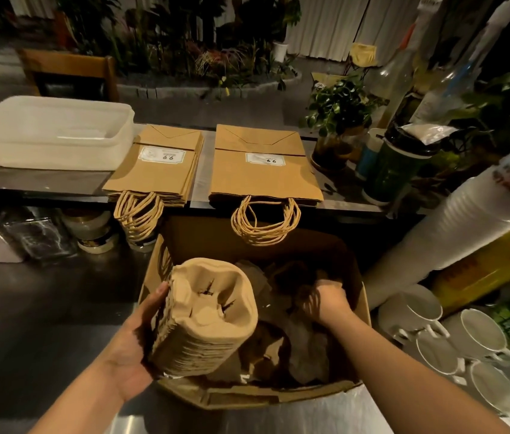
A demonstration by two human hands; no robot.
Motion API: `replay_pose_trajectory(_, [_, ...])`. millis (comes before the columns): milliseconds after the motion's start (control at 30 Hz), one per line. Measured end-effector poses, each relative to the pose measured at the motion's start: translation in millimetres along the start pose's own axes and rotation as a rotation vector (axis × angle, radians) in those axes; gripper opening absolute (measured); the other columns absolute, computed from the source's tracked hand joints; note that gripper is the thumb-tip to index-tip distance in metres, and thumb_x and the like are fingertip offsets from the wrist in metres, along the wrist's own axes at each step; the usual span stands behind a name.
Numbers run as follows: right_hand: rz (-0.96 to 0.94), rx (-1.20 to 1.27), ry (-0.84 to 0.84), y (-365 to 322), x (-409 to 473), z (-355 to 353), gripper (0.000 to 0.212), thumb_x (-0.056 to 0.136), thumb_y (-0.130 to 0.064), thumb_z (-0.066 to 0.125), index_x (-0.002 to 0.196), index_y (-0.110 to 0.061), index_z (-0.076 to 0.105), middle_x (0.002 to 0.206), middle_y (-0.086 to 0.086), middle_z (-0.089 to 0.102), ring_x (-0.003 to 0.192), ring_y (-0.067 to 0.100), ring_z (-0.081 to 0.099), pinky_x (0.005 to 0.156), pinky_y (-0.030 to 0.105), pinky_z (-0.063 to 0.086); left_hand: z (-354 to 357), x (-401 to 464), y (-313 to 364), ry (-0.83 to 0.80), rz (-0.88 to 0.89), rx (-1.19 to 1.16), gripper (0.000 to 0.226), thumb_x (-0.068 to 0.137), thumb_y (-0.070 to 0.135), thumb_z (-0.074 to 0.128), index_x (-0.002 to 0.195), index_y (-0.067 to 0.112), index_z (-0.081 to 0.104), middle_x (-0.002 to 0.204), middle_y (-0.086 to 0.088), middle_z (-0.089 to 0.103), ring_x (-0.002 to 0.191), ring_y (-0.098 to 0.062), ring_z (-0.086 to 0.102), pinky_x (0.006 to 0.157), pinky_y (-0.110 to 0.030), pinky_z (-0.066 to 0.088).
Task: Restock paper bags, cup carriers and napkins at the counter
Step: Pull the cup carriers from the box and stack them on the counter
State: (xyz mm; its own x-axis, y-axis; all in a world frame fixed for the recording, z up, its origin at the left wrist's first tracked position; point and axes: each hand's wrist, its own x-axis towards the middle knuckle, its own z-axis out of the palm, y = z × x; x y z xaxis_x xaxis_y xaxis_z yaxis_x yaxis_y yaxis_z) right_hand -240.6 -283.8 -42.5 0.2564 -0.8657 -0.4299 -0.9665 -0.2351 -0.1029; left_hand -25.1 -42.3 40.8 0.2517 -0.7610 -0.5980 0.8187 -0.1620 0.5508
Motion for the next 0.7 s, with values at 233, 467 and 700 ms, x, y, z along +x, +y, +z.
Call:
replay_pose_trajectory(233, [0.02, 0.014, -0.16, 2.2, 37.4, 17.7, 0.044, 0.092, -0.036, 0.071, 0.131, -0.017, 0.064, 0.133, 0.005, 0.064, 0.119, 0.022, 0.061, 0.057, 0.007, 0.032, -1.7, 1.1, 1.0, -0.121, -0.042, -0.066, 0.096, -0.002, 0.03, 0.104, 0.09, 0.011, 0.084, 0.109, -0.023, 0.075, 0.082, -0.043, 0.076, 0.058, -0.055, 0.061])
replay_pose_trajectory(467, [0.093, 0.322, -0.018, -2.7, 17.5, 5.3, 0.036, 0.105, -0.021, 0.05, 0.139, -0.008, 0.054, 0.141, 0.014, 0.054, 0.107, 0.013, 0.058, 0.094, 0.013, 0.046, 2.5, 0.1, 2.4, -0.128, -0.004, -0.078, 0.093, -0.003, 0.031, 0.103, 0.086, 0.012, 0.085, 0.105, -0.022, 0.076, 0.08, -0.041, 0.076, 0.059, -0.055, 0.062])
replay_pose_trajectory(700, [0.046, 0.391, 0.276, 3.8, -15.8, -3.1, 0.021, 0.104, -0.017, 0.052, 0.112, -0.008, 0.068, 0.113, 0.009, 0.065, 0.093, 0.023, 0.064, 0.092, 0.03, 0.054, 8.0, 2.0, -1.2, -0.028, 0.083, 0.002, 0.039, 0.071, 0.045, 0.066, 0.089, 0.016, 0.085, 0.105, -0.022, 0.076, 0.08, -0.041, 0.075, 0.084, -0.051, 0.051])
